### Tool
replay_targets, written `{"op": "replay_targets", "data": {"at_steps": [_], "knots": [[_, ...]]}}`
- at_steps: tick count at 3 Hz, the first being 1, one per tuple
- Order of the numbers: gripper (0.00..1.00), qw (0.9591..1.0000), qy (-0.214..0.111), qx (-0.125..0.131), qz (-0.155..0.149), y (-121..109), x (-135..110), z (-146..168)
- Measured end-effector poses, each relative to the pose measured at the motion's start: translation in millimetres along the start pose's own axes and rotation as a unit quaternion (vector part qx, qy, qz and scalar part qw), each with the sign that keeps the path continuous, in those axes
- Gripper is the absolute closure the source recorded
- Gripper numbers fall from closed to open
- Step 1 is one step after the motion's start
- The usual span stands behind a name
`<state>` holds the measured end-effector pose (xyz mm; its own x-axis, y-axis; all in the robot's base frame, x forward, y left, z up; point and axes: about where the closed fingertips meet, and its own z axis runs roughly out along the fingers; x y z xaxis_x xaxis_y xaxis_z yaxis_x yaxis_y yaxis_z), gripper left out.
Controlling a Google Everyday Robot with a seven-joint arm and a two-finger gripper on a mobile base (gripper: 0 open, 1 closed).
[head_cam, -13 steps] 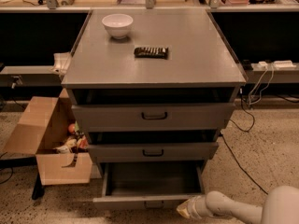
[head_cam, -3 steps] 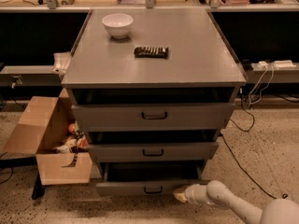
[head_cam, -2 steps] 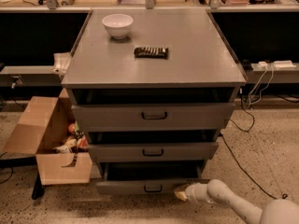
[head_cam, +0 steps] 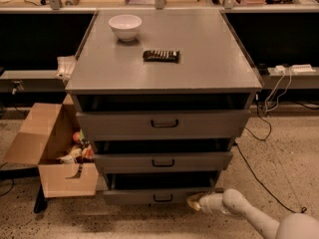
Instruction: Close bottom drawer
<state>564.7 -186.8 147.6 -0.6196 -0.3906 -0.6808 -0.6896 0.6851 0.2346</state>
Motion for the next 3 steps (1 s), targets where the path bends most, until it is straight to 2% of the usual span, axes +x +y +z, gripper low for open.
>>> {"op": "replay_targets", "data": {"at_steps": [1, 2, 3], "knots": [[1.00, 0.9999, -0.009, 0.006, 0.001, -14, -11, 0], [1.00, 0.9999, -0.010, 0.006, 0.001, -13, -10, -1], [1.00, 0.9998, -0.017, 0.012, 0.001, -28, -22, 0]]}}
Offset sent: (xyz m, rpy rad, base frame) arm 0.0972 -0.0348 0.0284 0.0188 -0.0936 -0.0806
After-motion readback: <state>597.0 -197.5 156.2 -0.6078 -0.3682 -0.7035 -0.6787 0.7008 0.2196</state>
